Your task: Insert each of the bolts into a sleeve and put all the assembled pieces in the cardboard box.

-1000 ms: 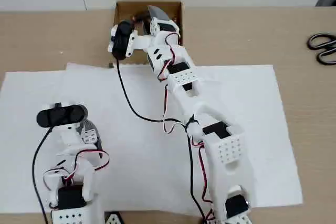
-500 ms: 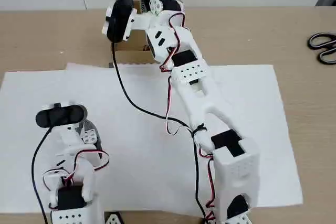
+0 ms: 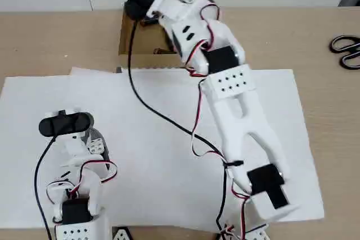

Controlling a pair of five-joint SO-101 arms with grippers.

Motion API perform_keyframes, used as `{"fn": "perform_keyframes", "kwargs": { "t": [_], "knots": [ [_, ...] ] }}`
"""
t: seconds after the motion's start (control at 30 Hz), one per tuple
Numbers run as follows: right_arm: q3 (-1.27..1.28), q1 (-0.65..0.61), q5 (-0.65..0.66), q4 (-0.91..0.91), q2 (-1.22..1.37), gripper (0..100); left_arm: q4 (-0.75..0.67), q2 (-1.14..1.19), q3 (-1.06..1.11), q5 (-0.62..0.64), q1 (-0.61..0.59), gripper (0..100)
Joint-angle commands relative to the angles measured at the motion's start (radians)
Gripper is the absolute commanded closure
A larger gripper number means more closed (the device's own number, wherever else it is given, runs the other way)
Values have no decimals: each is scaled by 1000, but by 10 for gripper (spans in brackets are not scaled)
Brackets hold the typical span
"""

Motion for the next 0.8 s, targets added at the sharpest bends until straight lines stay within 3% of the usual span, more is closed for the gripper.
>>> {"fn": "perform_keyframes", "kwargs": {
  "t": [0.0,0.3,0.77],
  "knots": [
    [-41,71,-121,160,-143,996,3,-11,-4,2,-5,993],
    [-41,265,-482,570,-320,996,3,-11,-4,2,-5,993],
    [-40,277,-752,1066,-458,995,3,-11,-4,2,-5,993]
  ]
}}
